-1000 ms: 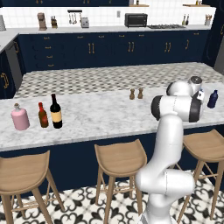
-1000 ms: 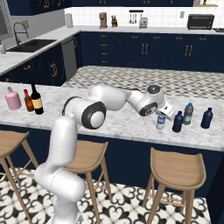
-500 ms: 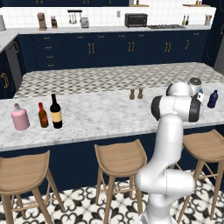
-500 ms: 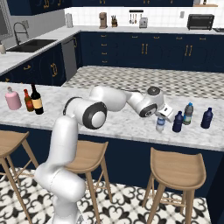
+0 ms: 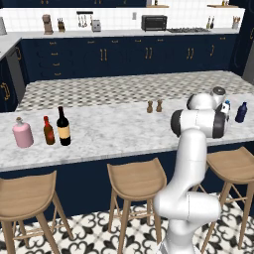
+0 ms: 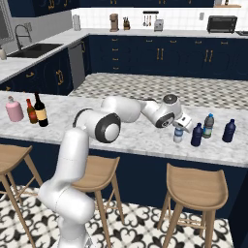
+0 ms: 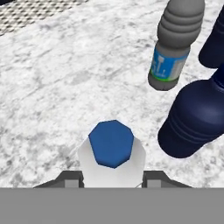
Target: Move the plastic bottles in the middle to the plastics group, and the glass bottles in the middle to the glass group.
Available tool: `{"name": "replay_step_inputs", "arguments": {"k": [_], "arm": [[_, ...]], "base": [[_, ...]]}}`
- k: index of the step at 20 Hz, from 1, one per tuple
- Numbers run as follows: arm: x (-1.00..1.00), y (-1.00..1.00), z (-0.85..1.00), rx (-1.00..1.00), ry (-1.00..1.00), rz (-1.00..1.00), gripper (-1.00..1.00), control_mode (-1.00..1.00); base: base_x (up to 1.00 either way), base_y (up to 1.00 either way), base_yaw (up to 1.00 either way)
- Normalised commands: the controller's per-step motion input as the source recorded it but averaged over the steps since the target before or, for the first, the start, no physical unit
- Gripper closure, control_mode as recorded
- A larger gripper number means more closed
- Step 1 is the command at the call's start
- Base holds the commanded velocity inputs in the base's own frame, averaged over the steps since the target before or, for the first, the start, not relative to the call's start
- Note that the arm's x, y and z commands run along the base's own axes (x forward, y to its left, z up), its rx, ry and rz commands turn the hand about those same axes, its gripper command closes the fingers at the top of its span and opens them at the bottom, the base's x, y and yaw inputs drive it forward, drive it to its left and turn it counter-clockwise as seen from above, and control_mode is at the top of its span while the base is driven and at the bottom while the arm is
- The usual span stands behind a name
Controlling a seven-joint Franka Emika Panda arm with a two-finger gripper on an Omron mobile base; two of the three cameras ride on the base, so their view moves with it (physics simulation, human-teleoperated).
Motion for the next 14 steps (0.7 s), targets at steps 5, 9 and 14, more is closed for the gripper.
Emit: {"name": "replay_step_inputs", "arguments": {"k": [5,9,14], "arm": [[0.13,0.00,0.00,0.00,0.00,0.00,1.00,-1.00],[0.06,0.00,-0.09,0.00,0.00,0.00,1.00,-1.00],[0.00,0.00,-0.37,-0.03,0.05,0.00,1.00,-1.00]], "base": [[0.00,0.00,0.00],[0.00,0.00,0.00],[0.00,0.00,0.00]]}}
